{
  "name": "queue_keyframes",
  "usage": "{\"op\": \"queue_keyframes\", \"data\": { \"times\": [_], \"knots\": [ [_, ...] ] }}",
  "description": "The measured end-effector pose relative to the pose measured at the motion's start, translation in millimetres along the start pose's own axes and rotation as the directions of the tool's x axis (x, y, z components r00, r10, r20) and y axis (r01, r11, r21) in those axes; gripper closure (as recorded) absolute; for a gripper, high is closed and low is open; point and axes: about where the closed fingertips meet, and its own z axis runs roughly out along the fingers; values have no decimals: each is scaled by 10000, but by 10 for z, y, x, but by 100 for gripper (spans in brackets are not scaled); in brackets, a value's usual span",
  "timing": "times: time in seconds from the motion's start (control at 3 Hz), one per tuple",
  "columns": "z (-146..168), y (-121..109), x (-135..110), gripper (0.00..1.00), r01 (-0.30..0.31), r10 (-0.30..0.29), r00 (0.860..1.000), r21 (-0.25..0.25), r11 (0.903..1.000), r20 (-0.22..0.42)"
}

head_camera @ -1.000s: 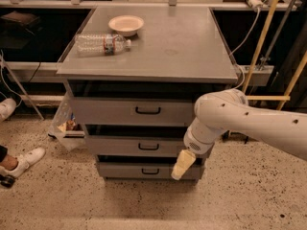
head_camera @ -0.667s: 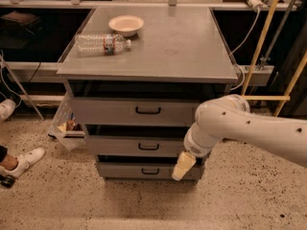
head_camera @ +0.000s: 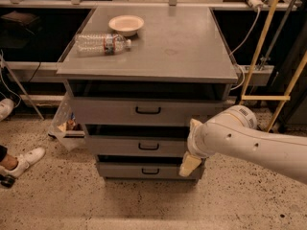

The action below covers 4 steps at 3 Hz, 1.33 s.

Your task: Open middle drawer

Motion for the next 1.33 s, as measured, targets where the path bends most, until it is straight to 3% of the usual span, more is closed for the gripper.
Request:
{"op": "queue_keyframes", "data": {
  "times": [0.33, 0.67, 1.0, 1.33],
  "knots": [
    [26, 15, 4, 0, -172, 172, 9998, 19, 9999, 62],
    [376, 121, -31, 0, -268, 264, 9991, 96, 9996, 346],
    [735, -107, -156, 0, -1004, 909, 9873, 682, 9926, 1301],
    [760, -113, -210, 0, -1459, 1337, 9788, 704, 9868, 1553]
  ]
}}
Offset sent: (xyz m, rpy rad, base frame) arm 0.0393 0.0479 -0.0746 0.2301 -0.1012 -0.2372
